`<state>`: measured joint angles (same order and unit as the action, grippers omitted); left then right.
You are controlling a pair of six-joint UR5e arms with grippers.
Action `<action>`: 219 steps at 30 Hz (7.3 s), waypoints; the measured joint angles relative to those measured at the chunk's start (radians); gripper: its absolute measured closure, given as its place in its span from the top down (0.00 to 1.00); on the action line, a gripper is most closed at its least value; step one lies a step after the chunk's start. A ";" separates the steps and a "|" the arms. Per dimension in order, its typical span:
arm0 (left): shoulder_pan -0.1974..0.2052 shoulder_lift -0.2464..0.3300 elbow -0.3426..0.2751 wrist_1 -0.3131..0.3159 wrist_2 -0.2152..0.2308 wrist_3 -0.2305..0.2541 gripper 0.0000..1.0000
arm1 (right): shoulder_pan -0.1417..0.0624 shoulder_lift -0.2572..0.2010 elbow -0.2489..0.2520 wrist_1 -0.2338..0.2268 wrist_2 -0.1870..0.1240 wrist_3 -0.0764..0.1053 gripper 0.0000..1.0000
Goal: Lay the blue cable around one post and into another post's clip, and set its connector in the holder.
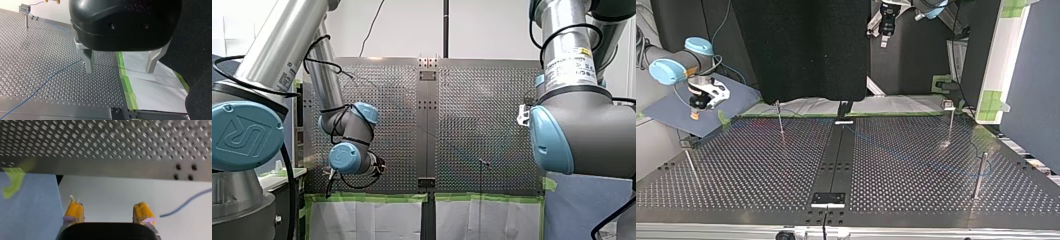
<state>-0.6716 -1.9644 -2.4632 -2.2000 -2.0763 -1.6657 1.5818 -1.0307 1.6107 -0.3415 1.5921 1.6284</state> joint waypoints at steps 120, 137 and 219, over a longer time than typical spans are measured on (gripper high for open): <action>0.047 0.148 0.104 -0.103 -0.031 -0.032 1.00 | 0.725 -0.056 0.329 -0.235 -0.062 -0.125 1.00; 0.062 0.148 0.104 -0.187 -0.140 -0.043 1.00 | 0.776 -0.057 0.339 -0.356 0.050 -0.231 1.00; 0.059 0.148 0.104 -0.160 -0.167 -0.045 1.00 | 0.786 -0.056 0.338 -0.364 0.117 -0.229 1.00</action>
<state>-0.6124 -1.8168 -2.3589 -2.3595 -2.2434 -1.7103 2.3677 -1.0870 1.9490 -0.7059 1.7090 1.3993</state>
